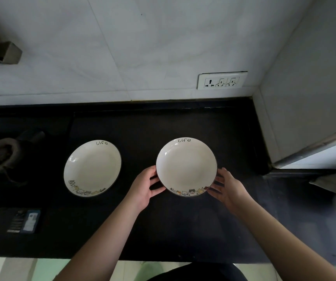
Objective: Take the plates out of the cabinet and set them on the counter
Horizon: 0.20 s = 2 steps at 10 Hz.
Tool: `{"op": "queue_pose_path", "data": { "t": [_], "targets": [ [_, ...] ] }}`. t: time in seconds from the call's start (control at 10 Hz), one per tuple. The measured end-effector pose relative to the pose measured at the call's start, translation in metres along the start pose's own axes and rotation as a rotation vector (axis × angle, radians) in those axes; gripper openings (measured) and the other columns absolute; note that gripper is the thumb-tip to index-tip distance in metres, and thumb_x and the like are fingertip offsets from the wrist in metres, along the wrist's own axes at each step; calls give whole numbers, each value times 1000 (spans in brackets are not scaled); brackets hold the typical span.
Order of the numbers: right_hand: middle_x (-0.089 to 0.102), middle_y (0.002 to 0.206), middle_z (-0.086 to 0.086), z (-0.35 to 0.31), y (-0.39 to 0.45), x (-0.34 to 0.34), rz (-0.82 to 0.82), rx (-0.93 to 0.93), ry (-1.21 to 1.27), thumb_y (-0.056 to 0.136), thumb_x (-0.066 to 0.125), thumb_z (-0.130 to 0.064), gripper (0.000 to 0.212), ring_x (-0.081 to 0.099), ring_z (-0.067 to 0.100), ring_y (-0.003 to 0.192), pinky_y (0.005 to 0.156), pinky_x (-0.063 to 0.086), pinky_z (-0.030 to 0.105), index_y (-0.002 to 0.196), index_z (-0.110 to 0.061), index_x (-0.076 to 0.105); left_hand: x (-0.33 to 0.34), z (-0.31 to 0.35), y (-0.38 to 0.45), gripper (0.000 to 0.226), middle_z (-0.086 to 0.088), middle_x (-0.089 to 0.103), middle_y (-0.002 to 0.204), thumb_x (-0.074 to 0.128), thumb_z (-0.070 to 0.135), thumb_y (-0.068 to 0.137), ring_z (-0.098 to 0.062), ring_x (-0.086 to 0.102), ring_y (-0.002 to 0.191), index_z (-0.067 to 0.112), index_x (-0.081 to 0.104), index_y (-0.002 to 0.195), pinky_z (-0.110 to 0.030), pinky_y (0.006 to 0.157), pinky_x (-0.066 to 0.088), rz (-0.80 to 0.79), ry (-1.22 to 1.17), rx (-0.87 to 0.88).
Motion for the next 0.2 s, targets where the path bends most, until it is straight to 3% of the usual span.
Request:
{"op": "queue_pose_path", "data": {
  "t": [0.1, 0.2],
  "targets": [
    [63, 118, 5, 1, 0, -1, 6, -15, -59, 101, 42, -38, 40, 63, 27, 106, 87, 55, 44, 134, -17, 51, -6, 0, 1, 28, 0, 60, 124, 50, 27, 100, -17, 61, 109, 25, 57, 127, -47, 81, 59, 11, 48, 0],
    [59, 128, 6, 0, 2, -4, 76, -68, -101, 102, 41, -38, 45, 59, 24, 108, 88, 51, 42, 141, -16, 44, -16, -1, 0, 43, -2, 53, 135, 48, 27, 101, -16, 56, 114, 25, 44, 143, -42, 83, 59, 46, 234, 40]
  ]
}}
Point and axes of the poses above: each hand's wrist, its own y-axis towards the middle knuckle, its own x-axis out of the palm, z = x × y, the point moved 4 cm from there along y, towards the middle knuckle
